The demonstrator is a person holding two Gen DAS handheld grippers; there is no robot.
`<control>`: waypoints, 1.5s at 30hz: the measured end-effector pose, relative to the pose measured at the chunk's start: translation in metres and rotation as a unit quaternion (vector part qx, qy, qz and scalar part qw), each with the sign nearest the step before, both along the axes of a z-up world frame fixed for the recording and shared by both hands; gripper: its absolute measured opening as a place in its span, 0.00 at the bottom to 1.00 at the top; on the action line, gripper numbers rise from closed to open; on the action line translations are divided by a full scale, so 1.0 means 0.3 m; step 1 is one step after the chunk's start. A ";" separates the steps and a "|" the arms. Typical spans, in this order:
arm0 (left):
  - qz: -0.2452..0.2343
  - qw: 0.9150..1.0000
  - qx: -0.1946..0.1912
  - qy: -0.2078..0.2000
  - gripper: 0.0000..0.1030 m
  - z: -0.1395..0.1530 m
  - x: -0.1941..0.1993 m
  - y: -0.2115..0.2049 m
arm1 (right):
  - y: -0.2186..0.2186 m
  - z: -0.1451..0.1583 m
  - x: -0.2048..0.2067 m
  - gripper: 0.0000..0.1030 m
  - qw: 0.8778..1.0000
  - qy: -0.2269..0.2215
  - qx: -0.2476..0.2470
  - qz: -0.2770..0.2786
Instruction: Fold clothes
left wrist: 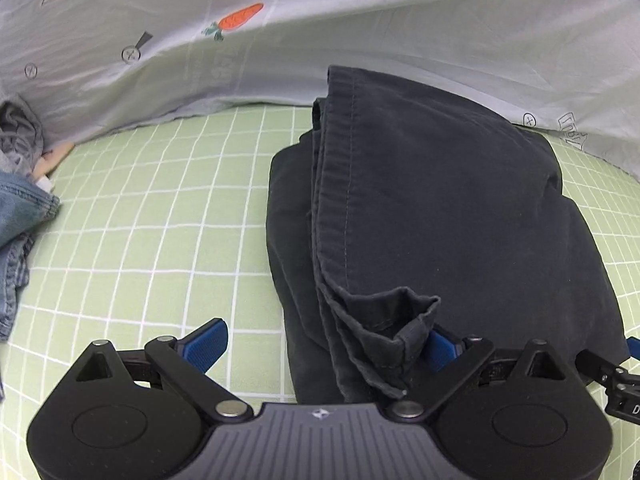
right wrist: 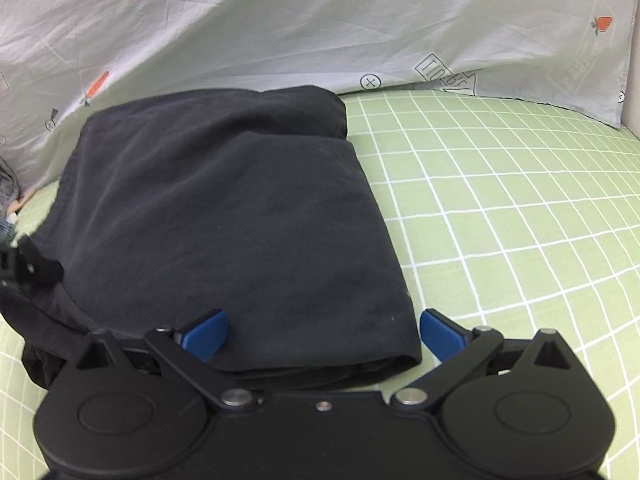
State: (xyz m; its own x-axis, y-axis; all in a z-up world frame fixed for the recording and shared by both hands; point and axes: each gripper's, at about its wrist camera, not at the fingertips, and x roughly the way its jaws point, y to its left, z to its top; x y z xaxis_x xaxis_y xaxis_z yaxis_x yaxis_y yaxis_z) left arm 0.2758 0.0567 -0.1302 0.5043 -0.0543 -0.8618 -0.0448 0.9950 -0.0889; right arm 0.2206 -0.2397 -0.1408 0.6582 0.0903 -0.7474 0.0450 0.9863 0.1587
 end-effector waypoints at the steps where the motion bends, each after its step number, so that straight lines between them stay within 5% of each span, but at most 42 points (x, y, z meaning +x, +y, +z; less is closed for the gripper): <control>1: 0.009 1.000 -0.025 0.003 0.96 -0.017 -0.002 0.026 | -0.009 0.010 0.012 1.00 1.000 -0.004 0.005 0.001; 7: 0.012 0.990 -0.142 0.024 1.00 -0.110 0.023 0.128 | -0.042 -0.001 0.164 1.00 0.999 0.011 0.012 0.038; 13: -0.018 0.985 -0.171 0.004 1.00 -0.132 0.029 0.129 | -0.099 -0.056 0.279 0.99 0.994 0.048 0.098 0.026; 17: -0.020 0.978 -0.207 -0.005 0.83 -0.131 0.047 0.120 | -0.114 -0.073 0.280 0.90 0.990 0.052 0.131 0.027; 19: -0.023 0.979 -0.204 -0.009 0.73 -0.119 0.050 0.102 | -0.129 -0.062 0.263 0.69 0.989 0.044 0.143 0.020; 20: -0.024 0.978 -0.206 -0.015 0.60 -0.110 0.050 0.095 | -0.141 -0.055 0.253 0.46 0.988 0.039 0.150 0.014; 23: -0.036 0.986 -0.161 -0.032 0.42 -0.057 0.045 0.026 | -0.187 -0.033 0.218 0.15 0.984 0.020 0.179 -0.008; 28: -0.091 0.985 -0.124 -0.084 0.31 0.074 0.037 -0.135 | -0.252 0.056 0.147 0.07 0.990 -0.026 0.137 -0.030; 32: -0.144 0.974 -0.132 -0.117 0.29 0.158 0.058 -0.331 | -0.431 0.137 0.087 0.07 0.985 -0.064 0.142 -0.077; 45: -0.274 0.935 -0.185 -0.124 0.29 0.087 0.231 -1.300 | -1.297 0.165 0.096 0.07 0.969 -0.131 0.082 -0.193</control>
State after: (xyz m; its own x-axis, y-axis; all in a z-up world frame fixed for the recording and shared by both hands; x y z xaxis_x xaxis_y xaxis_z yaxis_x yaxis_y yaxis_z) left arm 0.3452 -0.3333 -0.1040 0.4948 -0.6354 -0.5929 0.5311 0.7611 -0.3724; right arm 0.2493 -0.6287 -0.0911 0.8318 -0.0972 -0.5465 0.3423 0.8649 0.3672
